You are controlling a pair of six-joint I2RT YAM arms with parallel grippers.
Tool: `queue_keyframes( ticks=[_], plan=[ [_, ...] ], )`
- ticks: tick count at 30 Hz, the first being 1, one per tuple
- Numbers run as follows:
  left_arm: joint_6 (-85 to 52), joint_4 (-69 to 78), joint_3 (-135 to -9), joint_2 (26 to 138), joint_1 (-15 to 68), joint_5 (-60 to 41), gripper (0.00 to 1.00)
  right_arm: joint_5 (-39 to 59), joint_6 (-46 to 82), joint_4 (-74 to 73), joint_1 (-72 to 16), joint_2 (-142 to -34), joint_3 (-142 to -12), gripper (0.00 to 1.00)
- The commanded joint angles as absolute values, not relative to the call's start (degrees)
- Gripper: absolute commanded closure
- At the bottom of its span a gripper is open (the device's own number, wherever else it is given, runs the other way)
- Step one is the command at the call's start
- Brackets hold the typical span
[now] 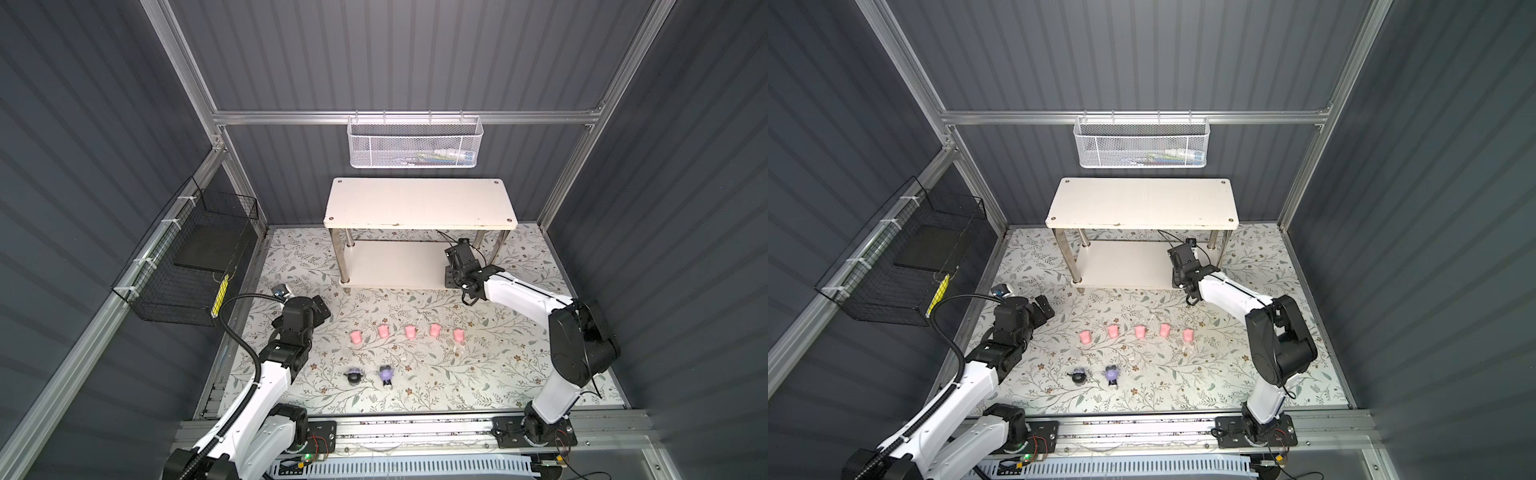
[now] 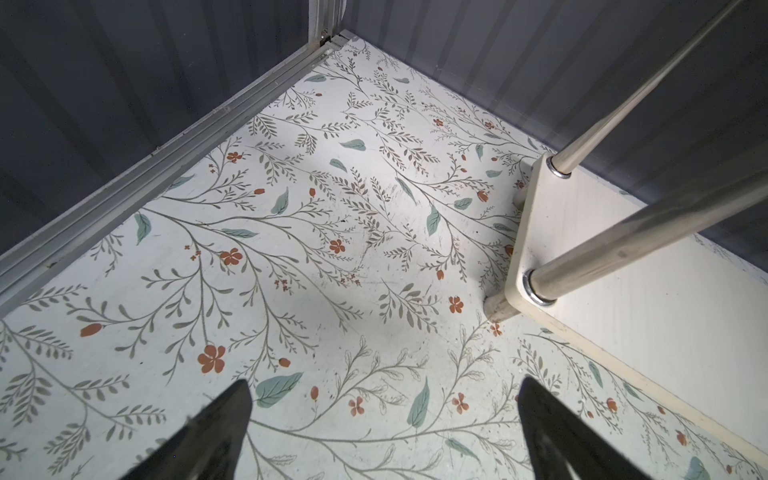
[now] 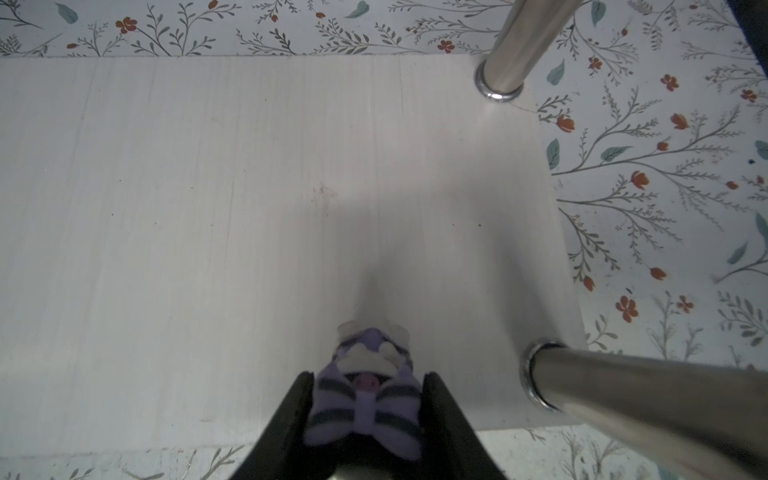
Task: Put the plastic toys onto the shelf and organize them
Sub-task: 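Lower the held toy onto the lower shelf tier with the right gripper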
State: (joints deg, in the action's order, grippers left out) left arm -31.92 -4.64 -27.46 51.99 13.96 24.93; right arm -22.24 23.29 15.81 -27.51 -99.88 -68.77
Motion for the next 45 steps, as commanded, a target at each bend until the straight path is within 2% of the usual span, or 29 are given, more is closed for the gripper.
queue_keyframes(
  ticks=[1, 20, 45],
  plan=[
    [-30.85, -3.52, -26.63, 52.54, 14.20, 25.49, 0.00, -22.37, 23.00, 15.07, -26.98, -100.40, -70.74, 0.64],
    [-31.03, -2.64, -26.37, 53.76, 14.17, 25.53, 0.00, -20.35, 23.98, 15.42, -26.00, -103.08, -71.49, 0.62],
    [-30.94, -2.54, -26.06, 54.19, 14.19, 25.67, 0.00, -19.44, 23.82, 15.73, -25.22, -104.50, -72.77, 0.54]
  ],
)
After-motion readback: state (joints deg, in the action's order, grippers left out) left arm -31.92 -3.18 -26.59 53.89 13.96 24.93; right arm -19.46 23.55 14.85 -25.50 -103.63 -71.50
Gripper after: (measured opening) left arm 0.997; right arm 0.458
